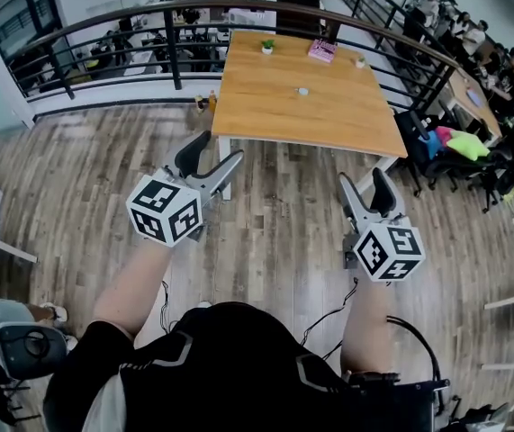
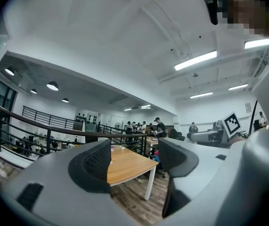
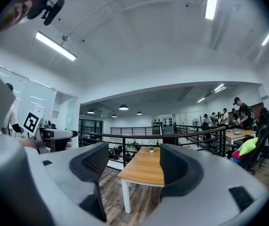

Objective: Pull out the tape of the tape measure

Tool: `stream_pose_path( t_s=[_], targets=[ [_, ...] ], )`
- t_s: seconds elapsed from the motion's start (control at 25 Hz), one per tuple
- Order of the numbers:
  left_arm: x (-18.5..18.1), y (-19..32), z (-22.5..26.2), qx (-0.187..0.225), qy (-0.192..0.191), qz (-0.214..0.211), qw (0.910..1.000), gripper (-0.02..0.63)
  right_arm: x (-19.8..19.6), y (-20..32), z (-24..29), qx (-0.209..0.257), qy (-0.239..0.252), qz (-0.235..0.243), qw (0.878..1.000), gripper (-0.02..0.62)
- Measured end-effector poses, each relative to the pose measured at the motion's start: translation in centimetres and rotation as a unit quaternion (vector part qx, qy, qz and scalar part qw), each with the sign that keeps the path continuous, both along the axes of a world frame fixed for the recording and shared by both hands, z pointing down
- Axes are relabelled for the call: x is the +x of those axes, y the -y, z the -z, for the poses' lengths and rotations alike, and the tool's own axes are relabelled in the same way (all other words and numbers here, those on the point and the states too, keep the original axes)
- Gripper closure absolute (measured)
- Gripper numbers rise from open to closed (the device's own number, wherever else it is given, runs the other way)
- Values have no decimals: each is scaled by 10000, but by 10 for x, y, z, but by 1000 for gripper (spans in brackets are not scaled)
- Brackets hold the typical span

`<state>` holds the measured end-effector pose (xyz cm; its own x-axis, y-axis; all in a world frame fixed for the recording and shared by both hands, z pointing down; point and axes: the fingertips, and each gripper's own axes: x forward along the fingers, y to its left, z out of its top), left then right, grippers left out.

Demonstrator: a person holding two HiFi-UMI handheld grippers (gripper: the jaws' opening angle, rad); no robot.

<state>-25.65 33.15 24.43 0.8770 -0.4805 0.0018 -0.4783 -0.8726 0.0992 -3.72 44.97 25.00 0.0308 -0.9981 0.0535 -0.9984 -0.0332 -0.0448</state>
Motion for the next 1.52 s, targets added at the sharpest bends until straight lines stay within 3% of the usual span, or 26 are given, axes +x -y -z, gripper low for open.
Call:
stream_pose_path(
  t_s=[0.12, 0.56, 0.72, 1.04, 1.52],
  targets=[
    [13, -3, 6, -47, -143, -143, 9998, 291, 10, 4, -1, -42, -4, 89, 10000, 259],
    [58, -9, -6, 191, 289, 15, 9994, 291, 49, 11, -7, -7, 9, 422, 9991, 257],
    [74, -2, -2, 336, 242, -213, 9989, 291, 60, 27, -11, -81, 42, 464, 9989, 256],
    [98, 90, -16, 277, 112, -331, 9990, 291, 86, 102, -22, -226, -86, 207, 9995, 256],
    [108, 248, -24, 55, 115, -372, 9992, 293, 88, 247, -27, -514, 12, 82, 9986, 256]
  ],
)
